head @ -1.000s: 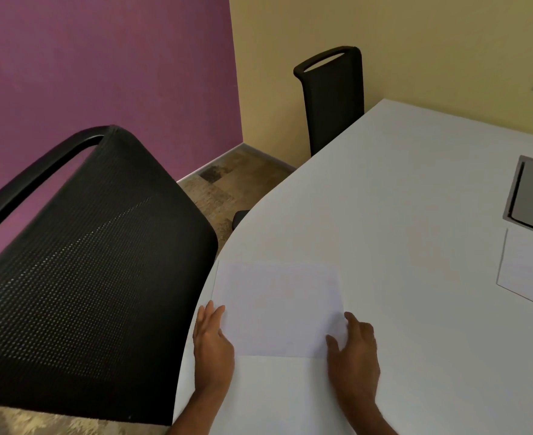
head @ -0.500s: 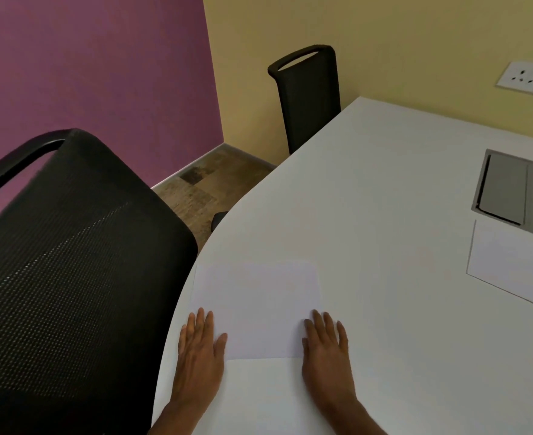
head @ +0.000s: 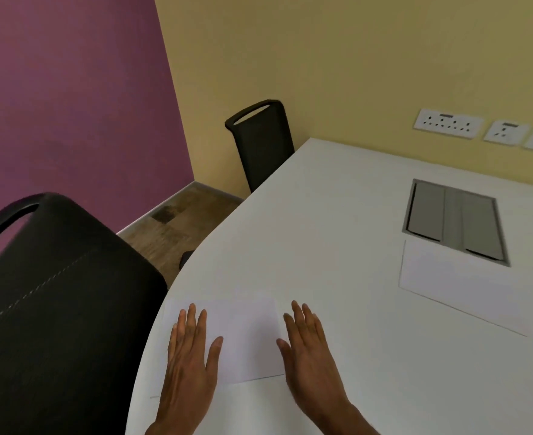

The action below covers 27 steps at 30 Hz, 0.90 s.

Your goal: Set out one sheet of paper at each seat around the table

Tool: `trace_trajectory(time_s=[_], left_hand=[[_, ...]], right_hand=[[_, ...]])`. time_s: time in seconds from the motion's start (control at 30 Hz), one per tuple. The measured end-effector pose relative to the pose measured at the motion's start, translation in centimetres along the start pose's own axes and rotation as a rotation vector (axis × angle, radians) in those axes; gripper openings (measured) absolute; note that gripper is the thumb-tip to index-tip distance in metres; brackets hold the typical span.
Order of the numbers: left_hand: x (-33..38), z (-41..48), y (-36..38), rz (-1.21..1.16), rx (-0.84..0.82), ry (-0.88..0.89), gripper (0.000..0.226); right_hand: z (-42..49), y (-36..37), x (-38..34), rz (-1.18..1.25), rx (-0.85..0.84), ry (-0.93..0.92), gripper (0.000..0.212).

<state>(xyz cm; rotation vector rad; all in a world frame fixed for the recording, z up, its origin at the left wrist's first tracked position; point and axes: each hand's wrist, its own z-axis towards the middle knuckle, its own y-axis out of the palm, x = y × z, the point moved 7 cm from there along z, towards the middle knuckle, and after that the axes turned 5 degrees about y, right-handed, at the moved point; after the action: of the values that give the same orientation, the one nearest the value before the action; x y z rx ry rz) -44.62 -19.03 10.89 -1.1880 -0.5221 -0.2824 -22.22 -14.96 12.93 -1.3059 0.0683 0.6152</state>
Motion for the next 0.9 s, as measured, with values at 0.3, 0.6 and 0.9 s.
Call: trace_trajectory(time_s=[0.3,0.6,0.9], left_hand=[[14.4,3.3,-4.9,-0.079,0.166,0.229,0.064],[30.6,4.3,-7.5,-0.14,0.211,0.458,0.067],[44.7,2.0,-6.7,-0.144,0.144,0.627,0.066]], right_hand=[[-0.2,-12.4,1.7,-0.075,0.167,0.037,0.049],[-2.1,-25.9,5.1,-0.174,0.306,0.124,0.052],[-6.0,-37.2,10.6,-0.134,0.437,0.187,0.056]])
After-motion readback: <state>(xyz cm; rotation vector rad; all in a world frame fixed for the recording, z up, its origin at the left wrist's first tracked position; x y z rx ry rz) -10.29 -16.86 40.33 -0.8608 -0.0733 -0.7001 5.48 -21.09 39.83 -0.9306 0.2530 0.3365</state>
